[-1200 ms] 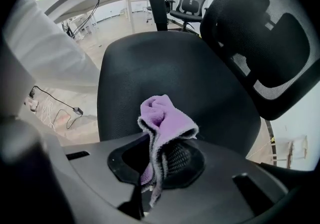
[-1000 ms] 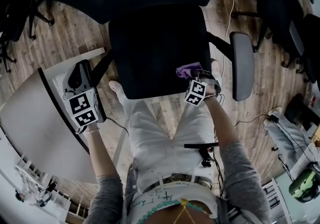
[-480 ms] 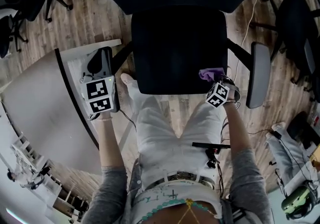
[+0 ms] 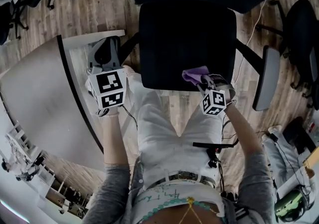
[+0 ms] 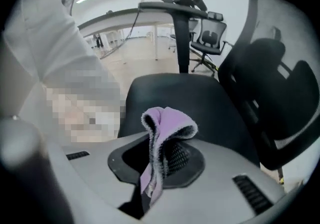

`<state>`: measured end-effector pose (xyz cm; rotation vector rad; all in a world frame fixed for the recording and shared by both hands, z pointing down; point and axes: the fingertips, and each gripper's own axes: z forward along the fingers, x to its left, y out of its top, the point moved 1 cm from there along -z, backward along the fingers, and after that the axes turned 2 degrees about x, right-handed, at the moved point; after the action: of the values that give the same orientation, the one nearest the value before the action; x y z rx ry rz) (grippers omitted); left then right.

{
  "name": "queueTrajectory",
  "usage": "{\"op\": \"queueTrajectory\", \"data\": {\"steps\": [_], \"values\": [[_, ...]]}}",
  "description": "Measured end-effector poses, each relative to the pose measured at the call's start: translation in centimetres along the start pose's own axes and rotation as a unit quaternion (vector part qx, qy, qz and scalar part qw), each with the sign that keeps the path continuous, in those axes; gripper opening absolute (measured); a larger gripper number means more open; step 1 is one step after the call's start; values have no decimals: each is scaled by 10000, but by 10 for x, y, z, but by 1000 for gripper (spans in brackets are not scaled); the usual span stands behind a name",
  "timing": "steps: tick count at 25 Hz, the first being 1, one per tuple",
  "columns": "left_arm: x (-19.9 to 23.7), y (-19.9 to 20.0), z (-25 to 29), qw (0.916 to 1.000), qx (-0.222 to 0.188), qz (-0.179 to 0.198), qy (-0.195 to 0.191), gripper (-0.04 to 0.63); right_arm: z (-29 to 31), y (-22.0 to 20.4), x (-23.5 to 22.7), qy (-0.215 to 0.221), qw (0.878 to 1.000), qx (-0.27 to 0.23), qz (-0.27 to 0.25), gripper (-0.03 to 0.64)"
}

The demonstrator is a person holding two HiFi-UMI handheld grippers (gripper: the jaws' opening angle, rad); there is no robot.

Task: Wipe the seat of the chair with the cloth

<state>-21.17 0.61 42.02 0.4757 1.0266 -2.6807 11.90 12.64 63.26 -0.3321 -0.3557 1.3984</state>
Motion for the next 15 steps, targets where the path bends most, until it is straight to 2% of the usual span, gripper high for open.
{"op": "queueTrajectory", "data": {"steps": [4, 7, 11, 15], "values": [[-1, 1, -1, 9999, -36, -108, -86, 8, 14, 78, 15, 226, 9944, -746, -713, 48], [-3, 3, -3, 9999, -39, -79, -65, 8, 35, 120, 34, 472, 9874, -957, -1169, 48], [-4, 1, -2, 9999, -19, -74, -65, 8, 66, 154, 52, 670, 9830, -969, -1410, 48], [0, 1, -3, 9998, -78, -151, -137, 8, 100, 171, 65, 760, 9866, -672, -1276, 48]]}}
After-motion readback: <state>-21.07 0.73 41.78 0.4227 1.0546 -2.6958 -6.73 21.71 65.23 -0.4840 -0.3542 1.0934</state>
